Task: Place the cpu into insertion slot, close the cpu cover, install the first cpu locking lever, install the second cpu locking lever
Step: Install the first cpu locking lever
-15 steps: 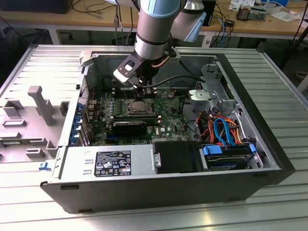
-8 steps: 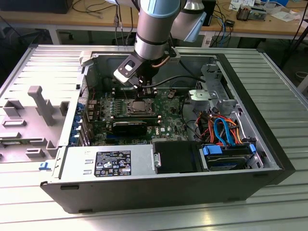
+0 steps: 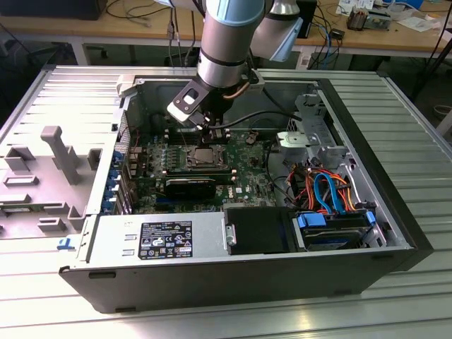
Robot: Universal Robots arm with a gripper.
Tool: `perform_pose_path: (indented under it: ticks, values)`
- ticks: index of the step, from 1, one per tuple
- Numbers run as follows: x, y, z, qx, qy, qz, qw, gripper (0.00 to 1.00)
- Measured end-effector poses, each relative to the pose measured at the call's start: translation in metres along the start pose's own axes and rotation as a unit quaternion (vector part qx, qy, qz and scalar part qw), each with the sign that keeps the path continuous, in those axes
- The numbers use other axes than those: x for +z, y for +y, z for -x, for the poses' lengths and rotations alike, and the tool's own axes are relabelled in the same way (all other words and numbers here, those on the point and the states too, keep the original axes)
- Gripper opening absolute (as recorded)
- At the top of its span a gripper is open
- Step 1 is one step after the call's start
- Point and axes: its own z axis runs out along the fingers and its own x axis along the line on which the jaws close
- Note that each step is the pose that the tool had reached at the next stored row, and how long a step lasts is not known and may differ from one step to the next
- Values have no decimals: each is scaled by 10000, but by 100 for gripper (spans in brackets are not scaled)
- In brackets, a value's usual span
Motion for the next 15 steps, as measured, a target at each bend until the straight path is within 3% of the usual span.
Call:
perform_pose_path:
  ticks: [15]
  values:
    - [0,0,0,-132,-15,-14,9999,11]
